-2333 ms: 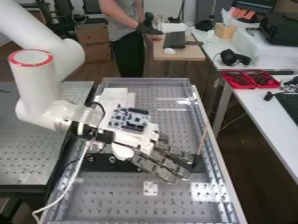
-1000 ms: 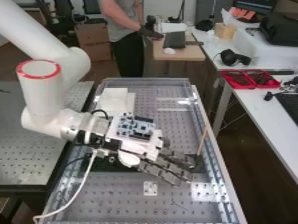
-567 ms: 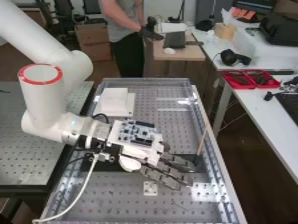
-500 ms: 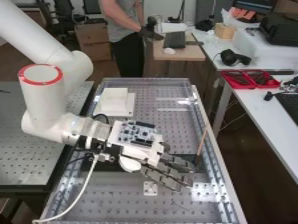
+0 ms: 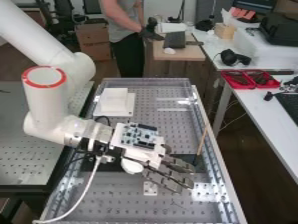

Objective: Grab the pcb board and place it in the clear container

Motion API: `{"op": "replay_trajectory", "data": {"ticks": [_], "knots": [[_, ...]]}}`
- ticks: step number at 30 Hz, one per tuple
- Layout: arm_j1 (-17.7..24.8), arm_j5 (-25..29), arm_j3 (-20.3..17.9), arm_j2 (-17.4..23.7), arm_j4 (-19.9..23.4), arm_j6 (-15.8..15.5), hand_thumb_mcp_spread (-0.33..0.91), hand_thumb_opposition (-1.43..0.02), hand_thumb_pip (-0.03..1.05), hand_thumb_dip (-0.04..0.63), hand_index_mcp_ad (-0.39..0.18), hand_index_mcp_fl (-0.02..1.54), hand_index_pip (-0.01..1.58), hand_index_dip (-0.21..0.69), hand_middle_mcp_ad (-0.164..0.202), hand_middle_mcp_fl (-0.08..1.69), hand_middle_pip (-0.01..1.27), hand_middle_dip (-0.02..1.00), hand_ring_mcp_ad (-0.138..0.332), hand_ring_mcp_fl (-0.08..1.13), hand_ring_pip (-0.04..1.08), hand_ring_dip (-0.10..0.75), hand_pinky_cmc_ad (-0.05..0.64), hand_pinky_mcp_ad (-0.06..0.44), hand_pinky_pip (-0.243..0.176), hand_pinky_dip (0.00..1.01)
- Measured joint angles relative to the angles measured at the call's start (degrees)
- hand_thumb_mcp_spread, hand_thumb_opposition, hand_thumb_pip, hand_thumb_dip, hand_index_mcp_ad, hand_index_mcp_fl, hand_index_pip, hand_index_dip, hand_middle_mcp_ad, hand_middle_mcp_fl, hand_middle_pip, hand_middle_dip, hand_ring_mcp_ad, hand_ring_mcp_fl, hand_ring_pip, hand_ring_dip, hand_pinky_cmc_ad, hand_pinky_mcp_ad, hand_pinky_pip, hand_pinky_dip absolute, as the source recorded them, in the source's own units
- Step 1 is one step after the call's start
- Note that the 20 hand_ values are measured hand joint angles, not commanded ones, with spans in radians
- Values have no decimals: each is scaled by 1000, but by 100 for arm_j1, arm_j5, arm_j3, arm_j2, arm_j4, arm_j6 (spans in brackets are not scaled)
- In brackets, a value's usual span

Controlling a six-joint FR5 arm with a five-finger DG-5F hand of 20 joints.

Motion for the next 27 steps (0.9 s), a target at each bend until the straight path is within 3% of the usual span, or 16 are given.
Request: {"op": "replay_trajectory", "data": {"ticks": [10,17,27], "knots": [[-4,-21,5,-18,53,46,733,-852,403,276,-272,485,1375,295,61,-7,138,122,201,12,79,-5,234,161,-91,182],[10,-48,-2,7,57,94,738,-885,400,265,-236,585,1295,264,61,-7,138,122,201,12,79,-5,234,157,-91,182],[46,-32,-146,381,50,272,750,-911,398,264,-223,705,1192,234,58,-5,138,122,201,12,80,-5,230,161,-91,182]]}}
